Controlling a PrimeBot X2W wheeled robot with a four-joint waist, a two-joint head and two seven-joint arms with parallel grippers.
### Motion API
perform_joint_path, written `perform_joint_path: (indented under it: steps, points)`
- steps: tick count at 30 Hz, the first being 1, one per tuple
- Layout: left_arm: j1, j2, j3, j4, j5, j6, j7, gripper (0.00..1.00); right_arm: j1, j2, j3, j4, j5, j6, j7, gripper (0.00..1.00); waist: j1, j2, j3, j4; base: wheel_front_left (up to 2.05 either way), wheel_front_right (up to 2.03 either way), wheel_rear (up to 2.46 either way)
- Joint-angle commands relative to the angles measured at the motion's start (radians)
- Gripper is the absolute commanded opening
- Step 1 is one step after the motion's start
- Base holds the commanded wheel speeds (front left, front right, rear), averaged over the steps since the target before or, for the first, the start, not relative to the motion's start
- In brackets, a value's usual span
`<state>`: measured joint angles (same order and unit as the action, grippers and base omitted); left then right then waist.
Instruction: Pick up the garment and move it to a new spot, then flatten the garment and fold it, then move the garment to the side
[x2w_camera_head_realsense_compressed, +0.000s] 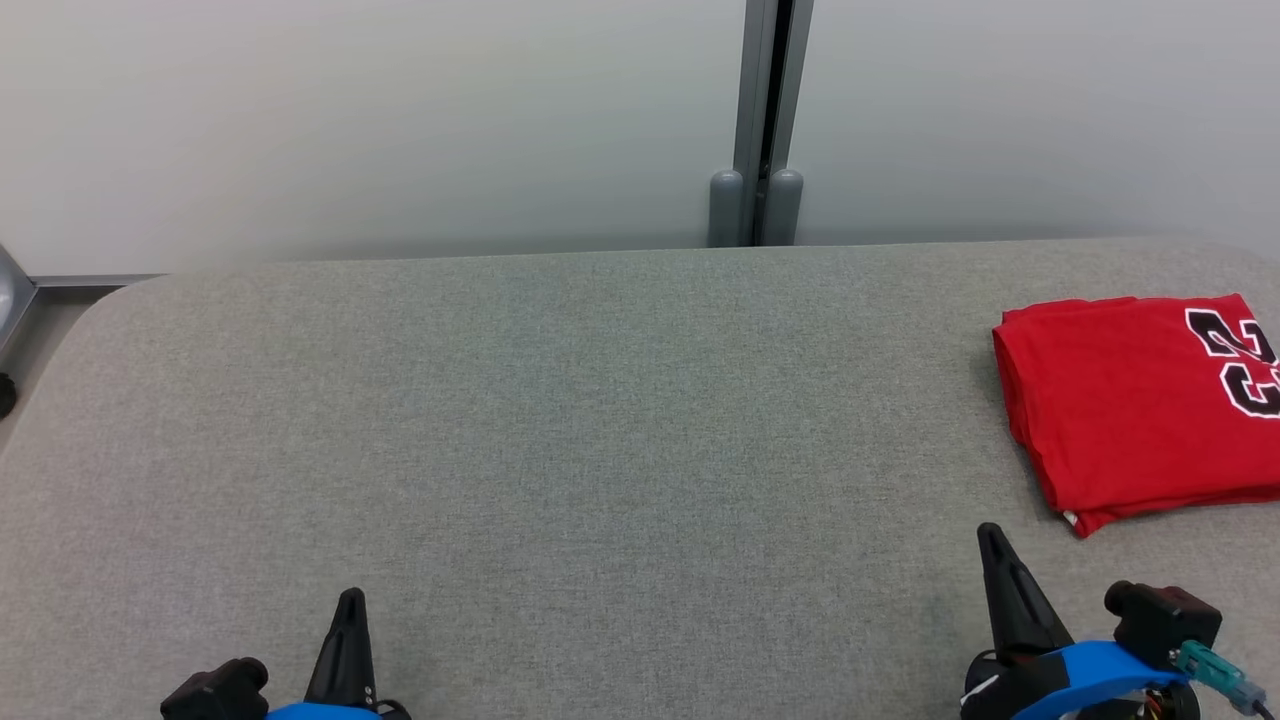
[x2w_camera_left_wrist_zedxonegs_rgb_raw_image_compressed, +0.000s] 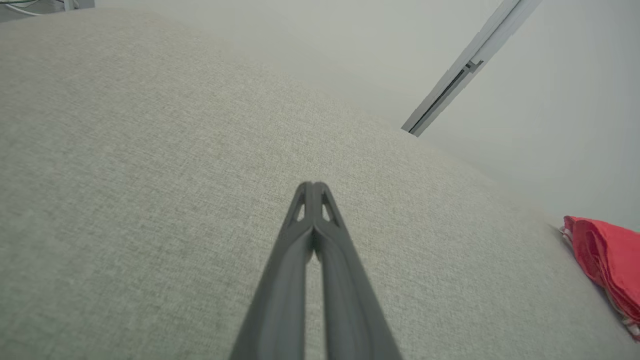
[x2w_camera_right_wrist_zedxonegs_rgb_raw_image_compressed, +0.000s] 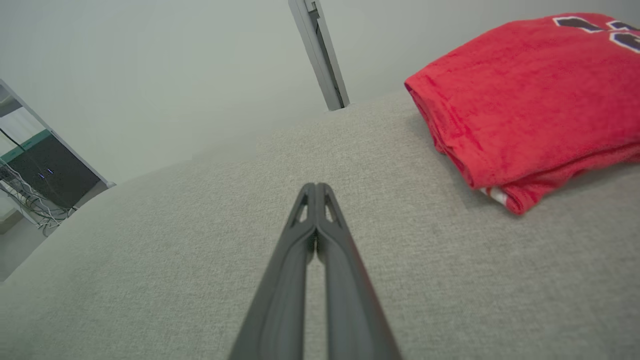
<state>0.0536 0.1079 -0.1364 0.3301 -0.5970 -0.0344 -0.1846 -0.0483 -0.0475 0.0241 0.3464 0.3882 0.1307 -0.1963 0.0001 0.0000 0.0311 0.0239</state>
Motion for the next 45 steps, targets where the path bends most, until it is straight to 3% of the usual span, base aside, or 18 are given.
perform_joint_path:
  steps: [1,23,45]
  points:
    - [-0.034,0.000,0.015,-0.018,-0.032,-0.004,0.008,0.00,-0.016,-0.002,-0.007,-0.020,0.042,0.000,0.008,0.00,0.0000,0.0000,0.000,0.000,0.00,0.00,0.00]
    - [-0.075,-0.016,0.084,-0.040,-0.319,-0.032,0.093,0.00,-0.032,-0.002,-0.046,-0.046,0.387,0.000,0.096,0.00,0.0000,0.0000,-0.006,-0.005,0.00,0.00,0.00]
    - [-0.107,-0.030,0.140,-0.056,-0.545,-0.054,0.160,0.00,-0.044,-0.003,-0.077,-0.066,0.659,0.000,0.167,0.00,0.0000,0.0000,-0.011,-0.010,0.00,0.00,0.00]
